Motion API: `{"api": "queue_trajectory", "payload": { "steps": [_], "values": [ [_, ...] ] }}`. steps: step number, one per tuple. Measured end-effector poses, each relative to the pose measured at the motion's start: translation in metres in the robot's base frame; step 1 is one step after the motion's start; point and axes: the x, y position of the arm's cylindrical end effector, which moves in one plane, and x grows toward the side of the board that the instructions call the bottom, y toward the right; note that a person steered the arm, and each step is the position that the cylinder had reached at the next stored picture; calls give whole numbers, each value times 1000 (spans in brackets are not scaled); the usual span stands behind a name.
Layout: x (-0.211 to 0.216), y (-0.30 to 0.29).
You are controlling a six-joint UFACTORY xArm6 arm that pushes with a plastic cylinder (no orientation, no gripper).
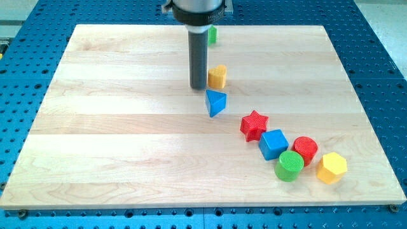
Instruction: Move the heart into the green star
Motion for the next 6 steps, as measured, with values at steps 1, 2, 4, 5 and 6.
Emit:
{"api": "queue_trajectory", "payload": {
  "steps": [1,2,4,5,6],
  "values": [
    [3,37],
    [-29,36],
    [-65,49],
    [-98,17],
    [-65,60]
  ]
}}
